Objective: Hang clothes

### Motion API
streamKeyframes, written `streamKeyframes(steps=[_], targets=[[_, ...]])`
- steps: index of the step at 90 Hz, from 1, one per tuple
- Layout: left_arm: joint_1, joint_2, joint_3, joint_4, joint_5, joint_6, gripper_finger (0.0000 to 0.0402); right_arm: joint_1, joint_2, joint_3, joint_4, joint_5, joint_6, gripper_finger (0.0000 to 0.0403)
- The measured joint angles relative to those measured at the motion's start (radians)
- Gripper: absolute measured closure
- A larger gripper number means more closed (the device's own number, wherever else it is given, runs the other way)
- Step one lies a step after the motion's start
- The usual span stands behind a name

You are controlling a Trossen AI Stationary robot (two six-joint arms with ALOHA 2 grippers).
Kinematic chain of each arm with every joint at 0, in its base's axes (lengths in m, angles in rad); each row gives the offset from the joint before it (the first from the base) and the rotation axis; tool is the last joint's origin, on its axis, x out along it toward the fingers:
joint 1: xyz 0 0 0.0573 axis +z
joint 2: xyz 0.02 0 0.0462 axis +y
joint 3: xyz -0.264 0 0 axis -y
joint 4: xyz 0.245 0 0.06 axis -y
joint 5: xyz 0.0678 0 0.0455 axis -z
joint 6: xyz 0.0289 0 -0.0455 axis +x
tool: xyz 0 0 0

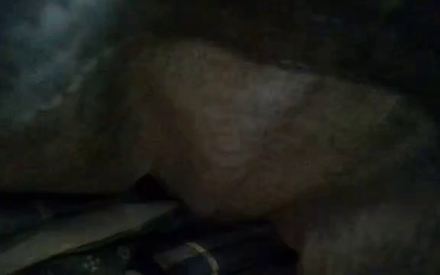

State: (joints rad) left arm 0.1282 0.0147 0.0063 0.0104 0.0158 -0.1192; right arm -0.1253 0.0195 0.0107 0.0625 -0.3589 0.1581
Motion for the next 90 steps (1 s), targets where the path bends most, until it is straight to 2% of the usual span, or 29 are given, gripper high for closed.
streamKeyframes(steps=[28,37,48,60,68,76,84,90], targets=[[0.0,0.0,0.0,0.002,0.0,0.013,0.0225,0.0,0.0,0.0,0.0,0.0,0.0,0.0369],[0.002,0.0,0.0,0.021,-0.006,-0.024,0.0225,0.0,0.0,0.0,0.0,0.0,0.0,0.0369],[0.016,0.0,0.02,0.094,-0.1,-0.059,0.0225,-0.001,0.0,0.0,0.0,0.0,0.0,0.0369],[0.038,0.032,0.097,0.122,-0.206,0.004,0.0225,-0.009,0.0,0.0,0.0,0.005,0.0,0.0369],[0.059,0.123,0.204,0.137,-0.27,0.077,0.0225,-0.009,0.0,0.0,-0.002,0.008,0.0,0.0369],[0.081,0.27,0.341,0.089,-0.35,0.101,0.0225,-0.008,0.0,0.0,-0.001,0.017,0.0,0.0369],[0.12,0.444,0.501,0.019,-0.47,0.026,0.0225,-0.008,0.0,0.0,-0.001,0.018,0.0,0.0369],[0.165,0.574,0.631,-0.07,-0.509,-0.085,0.0225,-0.008,0.0,0.0,-0.001,0.018,0.0,0.0369]])
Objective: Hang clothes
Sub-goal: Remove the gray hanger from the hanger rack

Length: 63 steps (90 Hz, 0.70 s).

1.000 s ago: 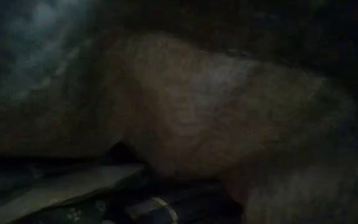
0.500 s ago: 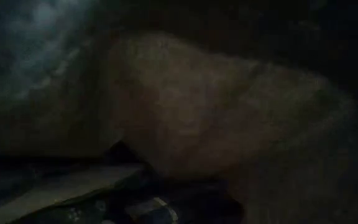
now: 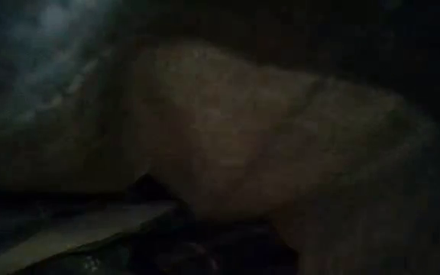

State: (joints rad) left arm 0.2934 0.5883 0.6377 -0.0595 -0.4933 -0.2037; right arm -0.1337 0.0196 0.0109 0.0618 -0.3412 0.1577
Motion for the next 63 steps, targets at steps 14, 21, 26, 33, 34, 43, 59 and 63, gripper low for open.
streamKeyframes(steps=[14,21,26,33,34,43,59,63], targets=[[0.087,0.274,0.309,-0.248,0.051,-0.213,0.0225,0.0,0.0,0.0,0.001,0.002,0.0,0.0369],[0.097,0.37,0.439,-0.295,0.071,-0.221,0.0225,-0.005,0.0,0.0,0.002,0.003,-0.005,0.0369],[0.096,0.428,0.519,-0.296,0.073,-0.226,0.0225,-0.007,0.0,0.0,0.005,0.004,-0.006,0.0369],[0.09,0.491,0.611,-0.298,0.099,-0.202,0.0225,-0.011,0.0,-0.001,0.021,0.003,0.02,0.0369],[0.09,0.5,0.623,-0.299,0.103,-0.19,0.0225,-0.011,0.0,-0.001,0.026,0.003,0.031,0.0369],[0.097,0.562,0.729,-0.351,0.178,-0.035,0.0225,-0.015,0.0,-0.001,0.118,0.041,0.216,0.0369],[0.199,0.628,0.861,-0.398,0.181,0.039,0.0225,-0.049,0.0,0.005,0.249,0.402,0.69,0.0369],[0.243,0.637,0.88,-0.414,0.18,0.038,0.0225,-0.062,0.005,0.014,0.265,0.51,0.748,0.0369]])
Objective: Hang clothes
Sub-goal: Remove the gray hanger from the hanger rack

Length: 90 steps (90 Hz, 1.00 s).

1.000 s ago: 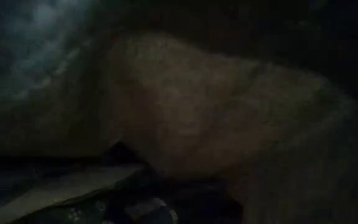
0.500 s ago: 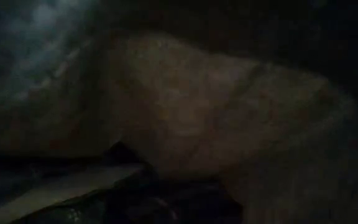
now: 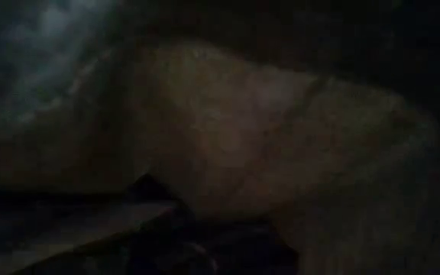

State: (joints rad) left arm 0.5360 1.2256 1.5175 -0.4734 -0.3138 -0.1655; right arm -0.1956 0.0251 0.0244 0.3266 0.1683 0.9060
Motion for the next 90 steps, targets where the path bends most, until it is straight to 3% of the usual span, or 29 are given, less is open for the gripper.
streamKeyframes(steps=[7,14,29,44,58,79,90], targets=[[0.079,0.007,0.017,-0.004,0.034,0.015,0.0225,-0.029,0.022,0.03,0.037,0.143,0.022,0.0369],[0.162,0.017,0.017,0.013,0.107,0.025,0.0225,-0.069,0.072,0.07,0.086,0.219,-0.035,0.0369],[0.33,0.06,0.017,0.078,0.308,0.022,0.0225,-0.18,0.291,0.217,0.099,0.223,-0.209,0.0369],[0.442,0.135,0.025,0.169,0.456,0.02,0.0225,-0.291,0.577,0.387,0.089,0.117,-0.362,0.0369],[0.514,0.233,0.116,0.187,0.545,0.01,0.0225,-0.428,0.838,0.627,0.074,0.007,-0.491,0.038],[0.551,0.359,0.282,0.195,0.564,0.109,0.0225,-0.638,1.165,0.979,-0.012,-0.16,-0.549,0.04],[0.563,0.389,0.325,0.194,0.564,0.113,0.0225,-0.703,1.278,1.11,-0.012,-0.192,-0.551,0.0397]])
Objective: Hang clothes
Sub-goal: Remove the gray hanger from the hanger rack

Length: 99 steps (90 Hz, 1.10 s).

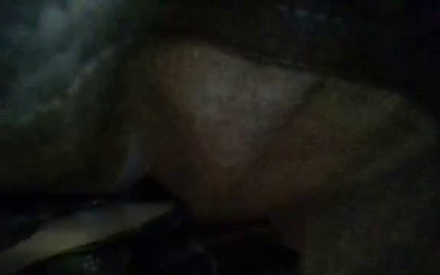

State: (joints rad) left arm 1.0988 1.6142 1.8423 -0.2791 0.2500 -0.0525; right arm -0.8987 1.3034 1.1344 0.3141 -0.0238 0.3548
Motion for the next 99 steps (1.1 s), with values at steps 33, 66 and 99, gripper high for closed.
streamKeyframes(steps=[33,66,99], targets=[[0.003,0.0,0.004,0.01,-0.002,0.084,0.0225,-0.112,0.125,0.148,-0.075,-0.004,-0.041,0.0401],[0.001,0.019,0.004,0.169,-0.125,0.522,0.0225,-0.179,0.125,0.152,-0.099,-0.004,-0.112,0.0401],[-0.022,0.139,0.005,0.28,-0.177,0.811,0.0225,-0.173,0.125,0.152,-0.129,-0.004,-0.12,0.0401]])
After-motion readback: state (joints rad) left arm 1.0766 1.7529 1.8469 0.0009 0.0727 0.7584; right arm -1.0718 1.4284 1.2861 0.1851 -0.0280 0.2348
